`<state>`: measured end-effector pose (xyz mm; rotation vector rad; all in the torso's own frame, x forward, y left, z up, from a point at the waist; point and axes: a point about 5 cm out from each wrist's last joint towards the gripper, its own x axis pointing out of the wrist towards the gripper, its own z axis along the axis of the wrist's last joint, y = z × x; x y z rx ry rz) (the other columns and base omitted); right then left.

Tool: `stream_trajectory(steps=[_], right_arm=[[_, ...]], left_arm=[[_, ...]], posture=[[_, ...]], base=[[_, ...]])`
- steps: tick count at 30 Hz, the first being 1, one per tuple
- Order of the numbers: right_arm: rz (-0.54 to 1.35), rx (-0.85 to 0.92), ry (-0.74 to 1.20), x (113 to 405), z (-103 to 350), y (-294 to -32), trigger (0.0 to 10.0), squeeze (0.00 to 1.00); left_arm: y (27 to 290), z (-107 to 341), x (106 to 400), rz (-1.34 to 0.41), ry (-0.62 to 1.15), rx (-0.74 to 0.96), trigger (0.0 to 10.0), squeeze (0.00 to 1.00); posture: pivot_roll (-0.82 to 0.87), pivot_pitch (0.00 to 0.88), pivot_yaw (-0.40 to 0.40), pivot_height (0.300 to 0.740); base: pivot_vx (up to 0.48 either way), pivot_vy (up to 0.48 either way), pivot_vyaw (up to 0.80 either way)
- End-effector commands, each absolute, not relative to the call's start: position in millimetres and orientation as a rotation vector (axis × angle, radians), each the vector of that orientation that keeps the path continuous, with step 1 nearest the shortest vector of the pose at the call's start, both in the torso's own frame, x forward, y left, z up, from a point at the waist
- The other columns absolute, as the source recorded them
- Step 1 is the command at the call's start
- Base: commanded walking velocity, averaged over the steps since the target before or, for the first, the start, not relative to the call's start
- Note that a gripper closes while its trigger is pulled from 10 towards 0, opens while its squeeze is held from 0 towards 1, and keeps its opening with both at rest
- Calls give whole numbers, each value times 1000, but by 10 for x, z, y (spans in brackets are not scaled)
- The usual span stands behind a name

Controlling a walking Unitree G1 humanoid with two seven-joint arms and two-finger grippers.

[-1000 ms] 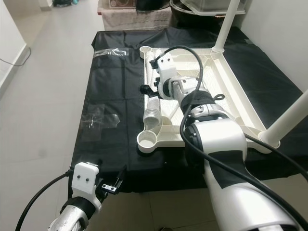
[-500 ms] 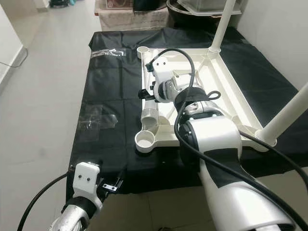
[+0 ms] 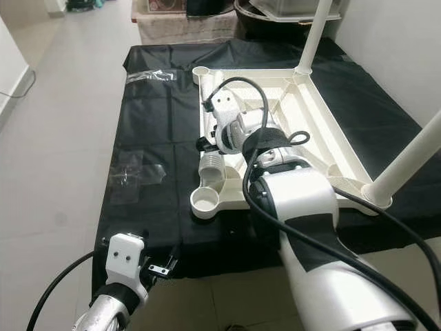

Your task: Building children table

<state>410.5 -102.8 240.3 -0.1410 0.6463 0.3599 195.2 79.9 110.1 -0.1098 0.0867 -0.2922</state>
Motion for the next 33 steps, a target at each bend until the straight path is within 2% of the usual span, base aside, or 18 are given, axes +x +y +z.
stream_trajectory(steps=[1,18,19,20,21,22,23,33], right_arm=[[380,-155,683,4078,2322,-984,10000,0],[413,-219,735,4036,2227,-908,10000,0],[413,-227,737,4035,2224,-910,4980,0],[413,-227,737,4035,2224,-910,4980,0],[417,-230,741,4032,2221,-909,1490,0],[417,-230,741,4032,2221,-909,1490,0],[416,-235,742,4032,2217,-908,0,0],[431,-241,747,4023,2189,-880,0,0]], left_arm=[[795,1095,1921,-285,96,-108,10000,0],[762,1114,1889,-278,96,-122,10000,0],[758,1115,1888,-278,97,-123,10000,0],[758,1115,1888,-278,97,-123,10000,0],[754,1118,1886,-277,97,-124,10000,0],[754,1118,1886,-277,97,-124,10000,0],[752,1119,1885,-277,97,-125,10000,0],[752,1125,1875,-274,99,-124,10000,0]], posture=[[-85,126,-57,740],[-94,145,-70,740],[-96,146,-72,740],[-96,146,-72,740],[-95,147,-73,740],[-95,147,-73,740],[-95,147,-73,740],[-93,152,-73,740]], base=[[0,0,0],[0,0,0],[0,0,0],[0,0,0],[0,0,0],[0,0,0],[0,0,0],[0,0,0]])
